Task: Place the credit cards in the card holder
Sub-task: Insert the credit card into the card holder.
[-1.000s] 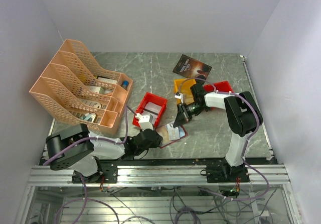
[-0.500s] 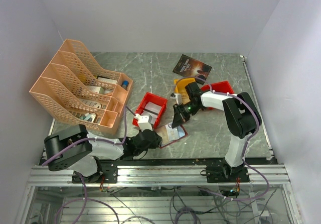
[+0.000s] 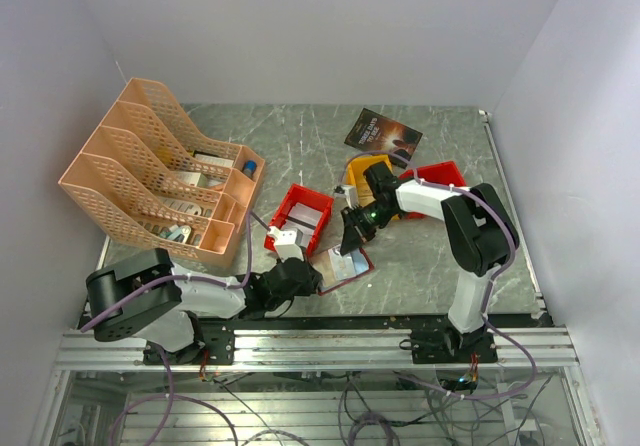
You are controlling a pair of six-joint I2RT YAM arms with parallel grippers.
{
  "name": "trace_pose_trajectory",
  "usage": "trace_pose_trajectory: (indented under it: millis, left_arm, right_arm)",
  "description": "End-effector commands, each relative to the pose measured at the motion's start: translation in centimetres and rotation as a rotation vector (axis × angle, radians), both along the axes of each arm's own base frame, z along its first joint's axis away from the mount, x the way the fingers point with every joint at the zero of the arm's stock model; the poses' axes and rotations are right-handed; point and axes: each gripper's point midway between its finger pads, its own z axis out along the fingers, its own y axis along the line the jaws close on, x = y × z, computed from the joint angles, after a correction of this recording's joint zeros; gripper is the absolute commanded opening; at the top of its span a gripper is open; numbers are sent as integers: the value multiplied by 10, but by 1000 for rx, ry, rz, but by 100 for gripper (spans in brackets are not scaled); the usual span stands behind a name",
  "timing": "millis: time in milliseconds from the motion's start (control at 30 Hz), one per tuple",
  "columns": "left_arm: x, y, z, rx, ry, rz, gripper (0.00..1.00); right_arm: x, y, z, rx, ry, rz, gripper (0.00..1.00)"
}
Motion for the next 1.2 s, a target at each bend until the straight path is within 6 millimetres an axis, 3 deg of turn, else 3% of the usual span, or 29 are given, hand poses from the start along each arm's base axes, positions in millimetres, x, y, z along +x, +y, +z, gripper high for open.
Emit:
trace_pose_trajectory:
  millis: [0,367,1167]
  left_arm:
    - [-6,22,-21,117,6,-9,7]
    - [-5,22,-18,123,-5,-11,7]
    - [-2,20,-17,146,-19,-19,7]
  right_arm:
    - [4,-5,-18,-73,-40,28,0]
    - [4,-8,-29,-136,-26,33,1]
    - [10,-13,-22,-158,-61,36,2]
